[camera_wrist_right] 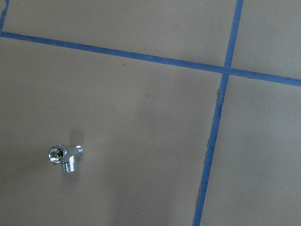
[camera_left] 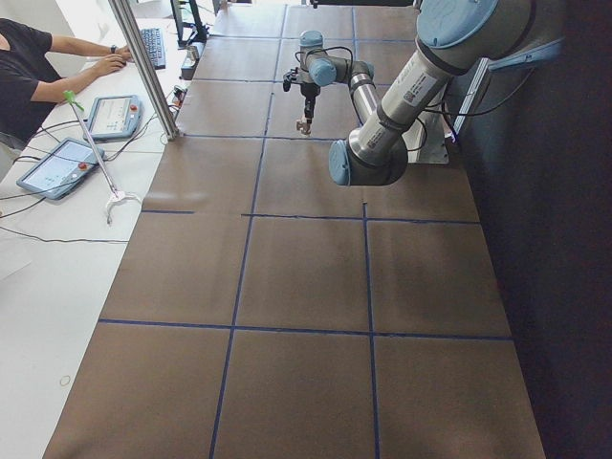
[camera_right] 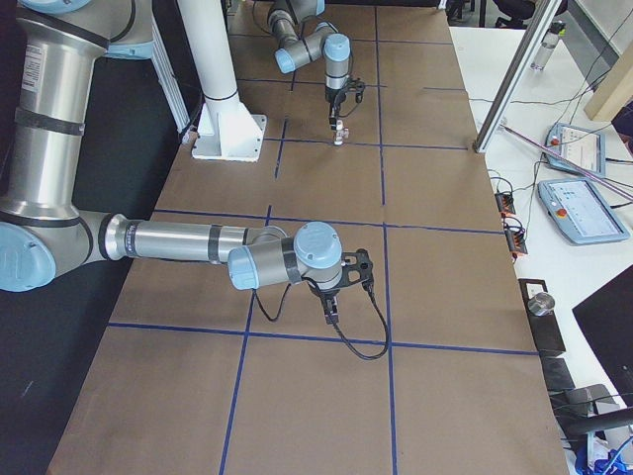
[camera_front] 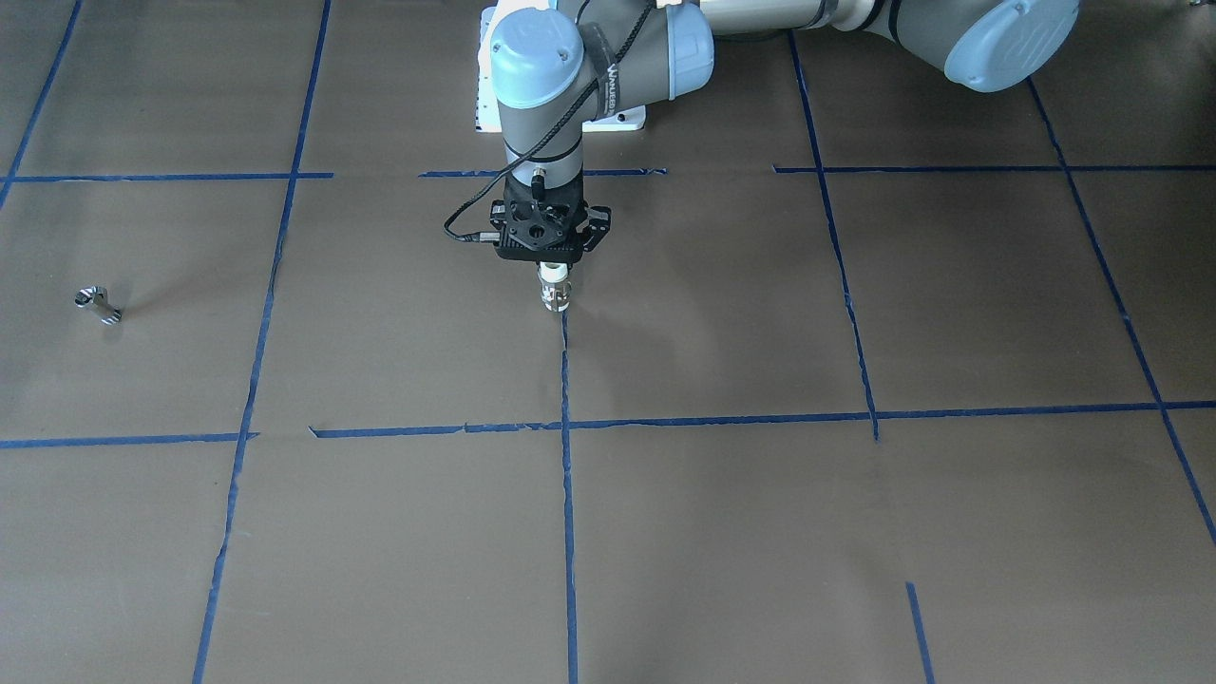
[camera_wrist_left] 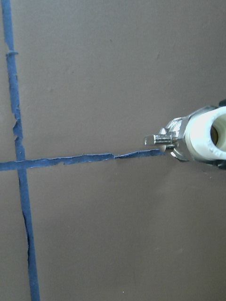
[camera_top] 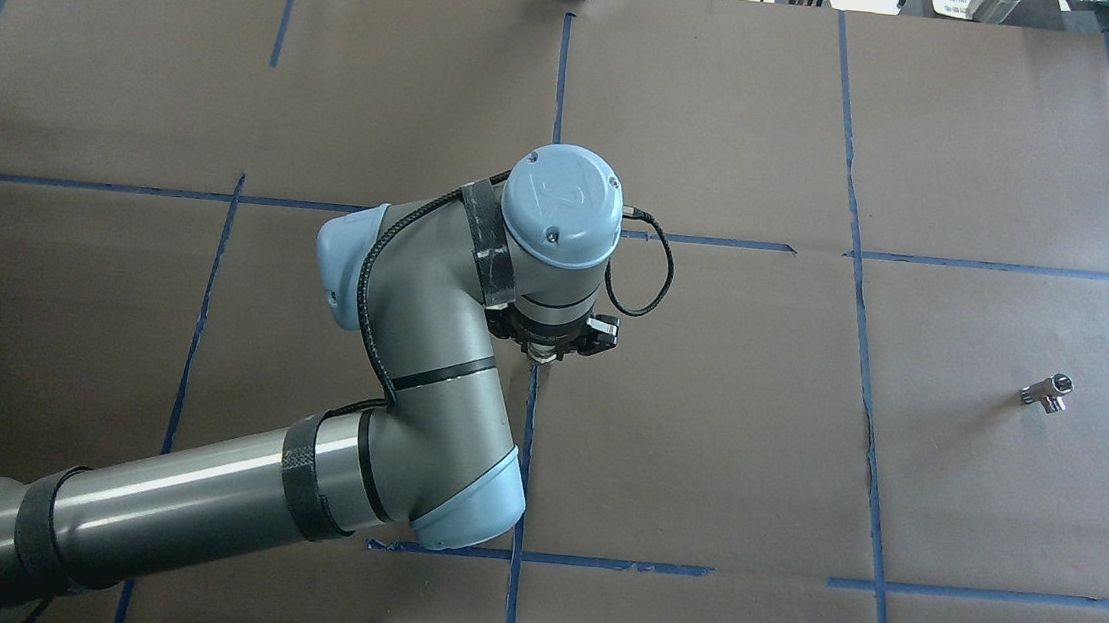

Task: Assemble PPR valve and pipe with both arms
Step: 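Lift the valve with the left gripper and carry it to table center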

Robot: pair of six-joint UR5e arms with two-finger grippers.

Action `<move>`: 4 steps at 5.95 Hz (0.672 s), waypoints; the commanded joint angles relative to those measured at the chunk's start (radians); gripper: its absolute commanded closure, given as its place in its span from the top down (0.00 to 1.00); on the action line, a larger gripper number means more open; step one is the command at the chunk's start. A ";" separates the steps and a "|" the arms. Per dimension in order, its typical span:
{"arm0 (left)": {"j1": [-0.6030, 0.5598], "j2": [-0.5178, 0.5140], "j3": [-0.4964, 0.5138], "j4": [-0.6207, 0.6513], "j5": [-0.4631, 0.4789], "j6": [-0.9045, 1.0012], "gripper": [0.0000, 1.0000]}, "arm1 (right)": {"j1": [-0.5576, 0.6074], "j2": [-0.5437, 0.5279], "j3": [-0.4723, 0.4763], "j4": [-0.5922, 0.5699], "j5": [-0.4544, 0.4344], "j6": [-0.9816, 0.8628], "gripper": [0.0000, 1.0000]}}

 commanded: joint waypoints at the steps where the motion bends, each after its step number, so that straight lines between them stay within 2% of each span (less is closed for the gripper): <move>1: 0.006 0.004 0.005 -0.011 0.009 0.003 0.02 | 0.000 0.000 0.000 -0.001 0.001 0.002 1.00; 3: 0.006 0.007 0.005 -0.013 0.009 0.004 0.08 | 0.000 0.003 0.000 -0.001 0.000 0.004 1.00; 4: 0.006 0.008 0.005 -0.013 0.009 0.004 0.19 | 0.000 0.003 0.000 -0.001 0.000 0.004 1.00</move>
